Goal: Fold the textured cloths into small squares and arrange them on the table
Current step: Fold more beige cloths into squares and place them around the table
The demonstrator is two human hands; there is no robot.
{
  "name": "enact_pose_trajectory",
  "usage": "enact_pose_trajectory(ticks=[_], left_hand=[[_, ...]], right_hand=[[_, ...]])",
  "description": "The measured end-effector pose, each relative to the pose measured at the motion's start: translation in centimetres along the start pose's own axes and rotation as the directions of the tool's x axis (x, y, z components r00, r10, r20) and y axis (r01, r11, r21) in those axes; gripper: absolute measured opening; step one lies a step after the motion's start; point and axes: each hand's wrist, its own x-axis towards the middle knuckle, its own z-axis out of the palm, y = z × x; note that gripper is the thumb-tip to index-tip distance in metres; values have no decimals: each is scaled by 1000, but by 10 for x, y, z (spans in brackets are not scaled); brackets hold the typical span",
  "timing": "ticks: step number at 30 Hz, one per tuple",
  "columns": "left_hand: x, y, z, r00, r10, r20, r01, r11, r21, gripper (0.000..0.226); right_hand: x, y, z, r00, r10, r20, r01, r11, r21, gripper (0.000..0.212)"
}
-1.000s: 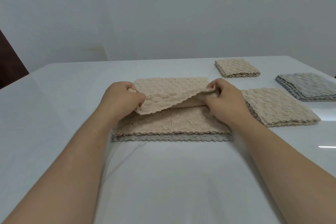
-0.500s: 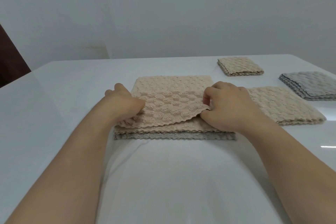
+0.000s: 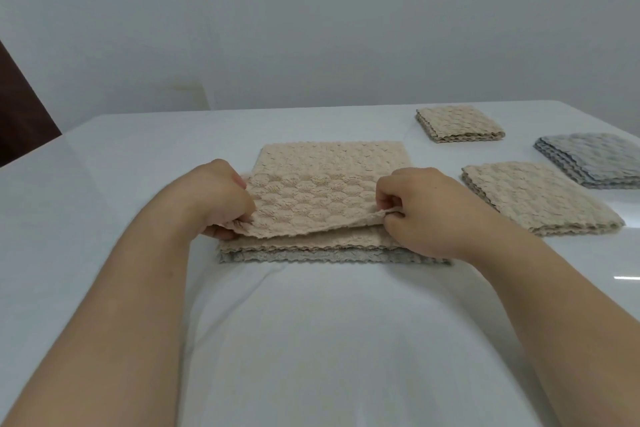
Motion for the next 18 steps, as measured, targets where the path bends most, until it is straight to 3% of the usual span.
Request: enact_pose_trajectory(ticks=[7,10,12,15,18], left_hand=[[1,-2,2,999,35,6,-35,977,209,9],[2,0,3,988,134,-76,-92,907,411,28],[0,4,3,949,307,-68,-262,892,369,29],[-11,10,9,856,501,131,-517,833,196,19],[-17,11,19,791,560,246,-595,798,99,16]], right_hand=[[-3,-2,0,994,2,110,2,999,-36,8],[-7,-4,-1,994,-50,101,53,998,-29,12],[-8,-7,-2,990,-89,106,89,996,5,22],[-8,-8,-1,985,-116,128,115,993,19,30],[-7,-7,1,988,-121,96,120,993,15,25]])
